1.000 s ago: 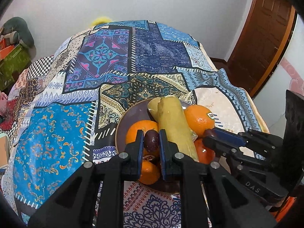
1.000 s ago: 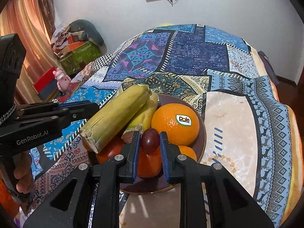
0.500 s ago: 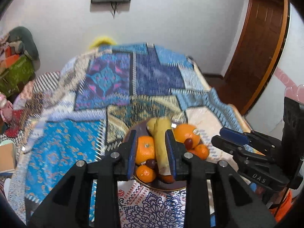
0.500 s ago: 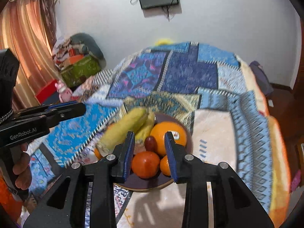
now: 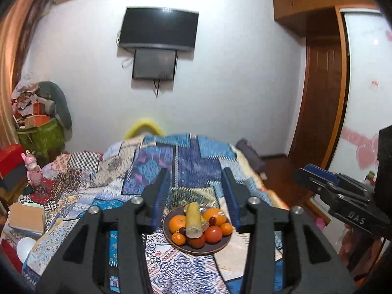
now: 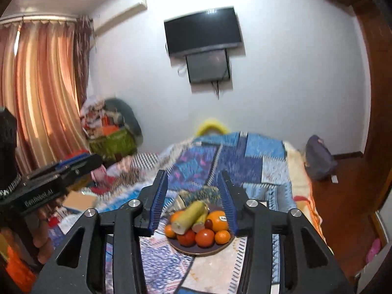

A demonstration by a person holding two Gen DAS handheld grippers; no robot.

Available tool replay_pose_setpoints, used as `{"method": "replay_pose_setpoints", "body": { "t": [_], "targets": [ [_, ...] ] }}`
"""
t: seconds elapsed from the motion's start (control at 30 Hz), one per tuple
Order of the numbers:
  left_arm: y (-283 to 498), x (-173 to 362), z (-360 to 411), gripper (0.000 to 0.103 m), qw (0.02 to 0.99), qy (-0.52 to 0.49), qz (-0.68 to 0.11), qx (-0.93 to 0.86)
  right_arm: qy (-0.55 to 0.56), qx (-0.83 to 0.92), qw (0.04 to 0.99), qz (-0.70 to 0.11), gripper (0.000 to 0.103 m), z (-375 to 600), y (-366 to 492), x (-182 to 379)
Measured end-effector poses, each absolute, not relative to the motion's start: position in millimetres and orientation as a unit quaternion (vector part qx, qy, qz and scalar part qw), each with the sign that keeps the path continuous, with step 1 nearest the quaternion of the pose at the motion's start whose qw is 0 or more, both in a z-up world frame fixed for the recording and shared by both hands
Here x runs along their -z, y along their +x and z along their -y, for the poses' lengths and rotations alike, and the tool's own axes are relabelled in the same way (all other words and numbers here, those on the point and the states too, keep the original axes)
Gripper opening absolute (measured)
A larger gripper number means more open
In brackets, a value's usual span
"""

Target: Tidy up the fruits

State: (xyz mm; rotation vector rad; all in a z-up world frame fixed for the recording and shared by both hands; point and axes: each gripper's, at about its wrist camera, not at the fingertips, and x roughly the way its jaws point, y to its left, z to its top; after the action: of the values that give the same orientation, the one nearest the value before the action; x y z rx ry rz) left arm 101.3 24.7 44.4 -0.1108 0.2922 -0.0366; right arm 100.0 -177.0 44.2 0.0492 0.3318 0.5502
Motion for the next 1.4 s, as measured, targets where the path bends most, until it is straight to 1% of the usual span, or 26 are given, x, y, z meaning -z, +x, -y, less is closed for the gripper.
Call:
{"method": "replay_pose_setpoints", "body": {
  "t": [0.07,0.13,0.2,0.23,0.27,0.3,0.4,0.47,0.5,0.57,0.67,1.4],
  "targets": [
    [84.7,-48.8,-20.7,0.054,0.99,-0.054,-0.133,0.016,0.03,-0.27,0.951,-0.146,0.049,180.1,80.6,-51.8],
    [67.8,-51.5,-16.4,0.059,0.991,-0.048,-0.121,0.014,0.028,-0.265,0.955,-0.131,0.054,180.4,63.2,-57.1],
    [54.4,-52.7,-13.4,0.064,0.993,-0.043,-0.112,0.009,0.02,-0.259,0.958,-0.122,0.066,178.6,54.2,-58.2],
    [46.4,-52.9,-12.4,0.067,0.993,-0.042,-0.108,0.007,0.015,-0.254,0.96,-0.115,0.069,177.2,47.3,-59.2],
    [42.6,-52.6,-12.4,0.07,0.993,-0.043,-0.106,0.006,0.011,-0.248,0.963,-0.108,0.074,175.8,41.6,-59.5],
    [38.1,-52.3,-12.4,0.071,0.993,-0.045,-0.105,0.006,0.009,-0.243,0.964,-0.104,0.081,174.5,39.4,-58.7],
    [25.2,-50.2,-11.0,0.076,0.994,-0.041,-0.103,0.005,0.007,-0.231,0.968,-0.097,0.09,174.0,35.7,-56.7],
    [19.2,-48.9,-9.9,0.087,0.994,-0.038,-0.1,0.004,0.005,-0.226,0.969,-0.095,0.095,172.5,33.9,-55.1],
    [14.8,-48.5,-9.6,0.09,0.994,-0.039,-0.099,0.004,0.004,-0.222,0.971,-0.094,0.099,171.4,32.2,-54.8],
    [10.3,-47.2,-9.4,0.096,0.995,-0.039,-0.093,0.002,0.002,-0.21,0.974,-0.087,0.103,171.1,29.8,-54.1],
    [4.5,-46.8,-10.0,0.101,0.996,-0.038,-0.086,-0.006,0.003,-0.204,0.975,-0.084,0.103,171.6,26.3,-53.9],
    [-3.8,-46.4,-2.3,0.103,0.997,-0.021,-0.078,-0.007,0.01,-0.198,0.977,-0.083,0.103,181.8,7.4,-47.2]
  ]
}}
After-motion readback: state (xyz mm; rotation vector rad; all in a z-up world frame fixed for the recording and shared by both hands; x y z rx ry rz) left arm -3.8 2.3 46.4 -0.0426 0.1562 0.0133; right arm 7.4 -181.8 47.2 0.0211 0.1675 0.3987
